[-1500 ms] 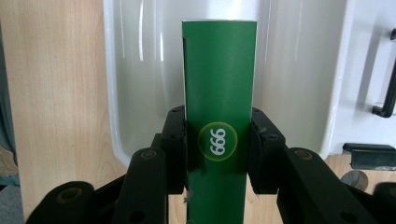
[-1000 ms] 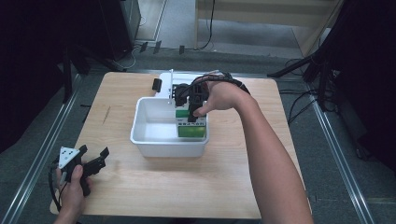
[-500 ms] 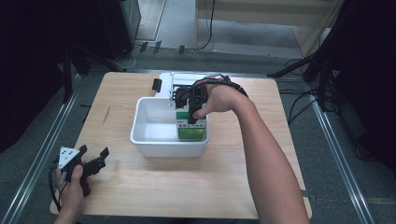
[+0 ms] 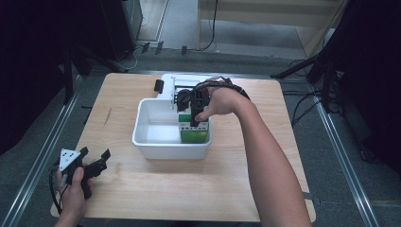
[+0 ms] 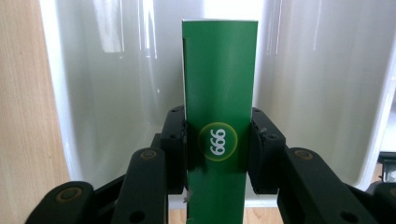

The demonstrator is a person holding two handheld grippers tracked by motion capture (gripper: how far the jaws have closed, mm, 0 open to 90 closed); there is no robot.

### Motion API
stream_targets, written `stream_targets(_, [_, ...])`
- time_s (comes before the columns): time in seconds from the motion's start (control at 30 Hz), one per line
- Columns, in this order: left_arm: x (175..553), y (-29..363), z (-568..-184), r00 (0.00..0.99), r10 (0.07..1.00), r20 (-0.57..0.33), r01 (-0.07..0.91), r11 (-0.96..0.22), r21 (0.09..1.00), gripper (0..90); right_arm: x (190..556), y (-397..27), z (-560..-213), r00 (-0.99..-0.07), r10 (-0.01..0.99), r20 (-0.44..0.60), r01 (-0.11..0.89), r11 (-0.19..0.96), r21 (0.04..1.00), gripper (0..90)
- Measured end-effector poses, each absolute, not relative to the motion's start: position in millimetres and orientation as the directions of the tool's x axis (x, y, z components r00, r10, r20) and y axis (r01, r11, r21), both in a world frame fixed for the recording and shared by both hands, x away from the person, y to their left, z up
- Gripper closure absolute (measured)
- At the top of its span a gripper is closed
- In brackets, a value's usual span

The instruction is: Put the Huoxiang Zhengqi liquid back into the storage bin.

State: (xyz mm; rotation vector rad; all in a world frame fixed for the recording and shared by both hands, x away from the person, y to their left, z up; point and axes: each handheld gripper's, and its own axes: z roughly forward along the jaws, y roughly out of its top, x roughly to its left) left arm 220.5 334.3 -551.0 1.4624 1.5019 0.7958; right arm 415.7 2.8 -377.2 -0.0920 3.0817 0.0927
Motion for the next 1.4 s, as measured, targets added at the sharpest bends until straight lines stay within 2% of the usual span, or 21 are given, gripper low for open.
stream_targets(0.63, [220, 334, -551, 0.068, 0.986, -0.150, 0.432, 0.106, 0.896, 14.0, 418, 1, -384, -0.998, -0.038, -0.048, -0.041, 0.998, 0.048, 63.8])
stream_targets(0.8, [220, 335, -551, 0.068, 0.986, -0.150, 0.432, 0.106, 0.896, 14.0, 418, 2, -386, -0.999, -0.029, -0.044, -0.031, 0.998, 0.046, 60.0])
stream_targets(0.87, [220, 335, -551, 0.068, 0.986, -0.151, 0.431, 0.107, 0.896, 14.0, 418, 1, -389, -0.999, -0.024, -0.044, -0.025, 0.999, 0.025, 54.5])
stream_targets(1.03, [221, 334, -551, 0.067, 0.986, -0.152, 0.430, 0.109, 0.896, 14.0, 420, -2, -390, -0.999, 0.002, -0.039, 0.000, 0.999, 0.038, 48.8])
stream_targets(1.07, [221, 335, -551, 0.068, 0.986, -0.152, 0.431, 0.108, 0.896, 14.0, 420, -3, -389, -0.999, 0.009, -0.035, 0.007, 0.999, 0.048, 46.4])
stream_targets(1.1, [221, 335, -551, 0.068, 0.986, -0.151, 0.431, 0.107, 0.896, 14.0, 420, -4, -388, -0.999, 0.024, -0.030, 0.022, 0.998, 0.063, 40.0])
stream_targets(1.13, [221, 334, -551, 0.067, 0.986, -0.152, 0.431, 0.108, 0.896, 14.0, 420, -4, -388, -0.999, 0.024, -0.030, 0.022, 0.998, 0.063, 40.0])
stream_targets(1.23, [221, 335, -551, 0.067, 0.986, -0.150, 0.431, 0.107, 0.896, 14.0, 419, -6, -384, -0.998, 0.046, -0.038, 0.042, 0.995, 0.090, 31.2])
stream_targets(1.3, [221, 335, -551, 0.068, 0.986, -0.150, 0.431, 0.107, 0.896, 14.0, 418, -9, -379, -0.995, 0.071, -0.064, 0.062, 0.990, 0.128, 23.9])
stream_targets(1.33, [221, 334, -551, 0.068, 0.986, -0.150, 0.430, 0.107, 0.896, 14.0, 417, -11, -375, -0.993, 0.089, -0.077, 0.076, 0.985, 0.157, 23.3])
stream_targets(1.37, [221, 334, -551, 0.067, 0.986, -0.150, 0.430, 0.107, 0.896, 14.0, 416, -16, -368, -0.989, 0.118, -0.086, 0.096, 0.969, 0.230, 19.9])
stream_targets(1.4, [221, 334, -551, 0.067, 0.986, -0.150, 0.431, 0.107, 0.896, 14.0, 416, -18, -364, -0.988, 0.134, -0.074, 0.111, 0.959, 0.261, 18.0])
